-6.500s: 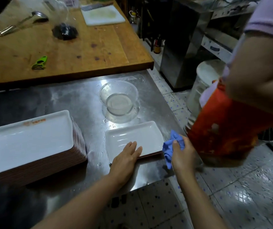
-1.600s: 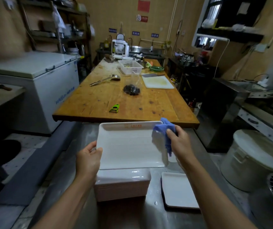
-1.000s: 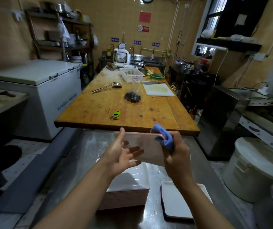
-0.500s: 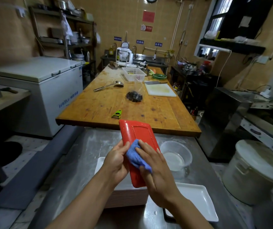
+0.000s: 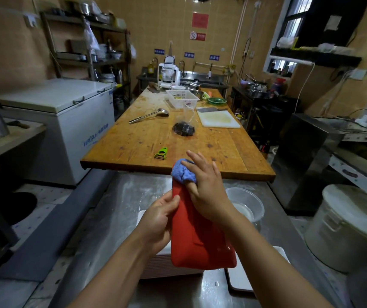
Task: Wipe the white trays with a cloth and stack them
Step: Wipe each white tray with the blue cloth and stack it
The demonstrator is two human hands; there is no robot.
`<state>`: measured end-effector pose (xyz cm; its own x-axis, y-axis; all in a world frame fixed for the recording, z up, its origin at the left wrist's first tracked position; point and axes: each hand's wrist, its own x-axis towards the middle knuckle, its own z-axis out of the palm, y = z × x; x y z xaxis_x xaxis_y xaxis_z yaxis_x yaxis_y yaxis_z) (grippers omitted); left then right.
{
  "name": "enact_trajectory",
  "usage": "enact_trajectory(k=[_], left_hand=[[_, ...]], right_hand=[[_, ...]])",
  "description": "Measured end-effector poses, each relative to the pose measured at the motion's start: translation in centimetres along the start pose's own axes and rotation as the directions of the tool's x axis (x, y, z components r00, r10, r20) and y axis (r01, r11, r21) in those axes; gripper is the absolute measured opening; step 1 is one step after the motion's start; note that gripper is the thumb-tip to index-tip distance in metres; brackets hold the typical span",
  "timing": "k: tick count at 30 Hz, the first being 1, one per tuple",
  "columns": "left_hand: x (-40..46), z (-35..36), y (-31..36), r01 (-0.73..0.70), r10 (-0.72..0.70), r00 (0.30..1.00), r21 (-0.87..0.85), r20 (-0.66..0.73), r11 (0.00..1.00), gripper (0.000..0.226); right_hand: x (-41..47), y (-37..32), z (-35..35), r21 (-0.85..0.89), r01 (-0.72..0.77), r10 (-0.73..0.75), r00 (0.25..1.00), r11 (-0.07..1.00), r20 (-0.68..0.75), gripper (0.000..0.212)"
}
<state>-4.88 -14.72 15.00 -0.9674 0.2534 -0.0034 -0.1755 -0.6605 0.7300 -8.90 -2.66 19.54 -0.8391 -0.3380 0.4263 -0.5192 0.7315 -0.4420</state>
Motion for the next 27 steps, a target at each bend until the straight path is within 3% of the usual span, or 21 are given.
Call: enact_trajectory(k=[4,10,14,19,27], left_hand=[[-0.1,-0.2,0.1,0.007,-0.006,1.000,0.100,-0.009,0.995,0.031],[-0.8,-0.6,0.2,-0.014,0.023,0.999,0.208,-0.042,0.978,0.026],[-0.8,-0.3,0.2,-0.035,0.042,0.998,0.151,-0.045,0.988,0.026],[0.1,-0.6,0.0,-0.033,0.036,0.985,0.021,-0.172,0.999,0.025],[1.7,-1.1,-0.7,0.010,-0.061,0.943,-0.153,-0.328,0.988,0.024]], right_hand=[[0.7,-0.6,0.0,0.060,0.044,-0.041,0.998,0.997,-0.049,0.049],[-0.3,2.8,-0.6,0.214,-0.228,0.257,0.959,0.950,-0.121,0.024],[-1.1,4.4,-1.1,0.288,-0.310,0.353,0.929,0.906,-0.110,0.031],[-3.4,4.1,-1.2,0.353,-0.267,0.300,0.953,0.897,-0.043,0.053],[-8.3,4.1,-0.8,0.349,-0.192,0.215,0.976,0.917,-0.029,0.055]])
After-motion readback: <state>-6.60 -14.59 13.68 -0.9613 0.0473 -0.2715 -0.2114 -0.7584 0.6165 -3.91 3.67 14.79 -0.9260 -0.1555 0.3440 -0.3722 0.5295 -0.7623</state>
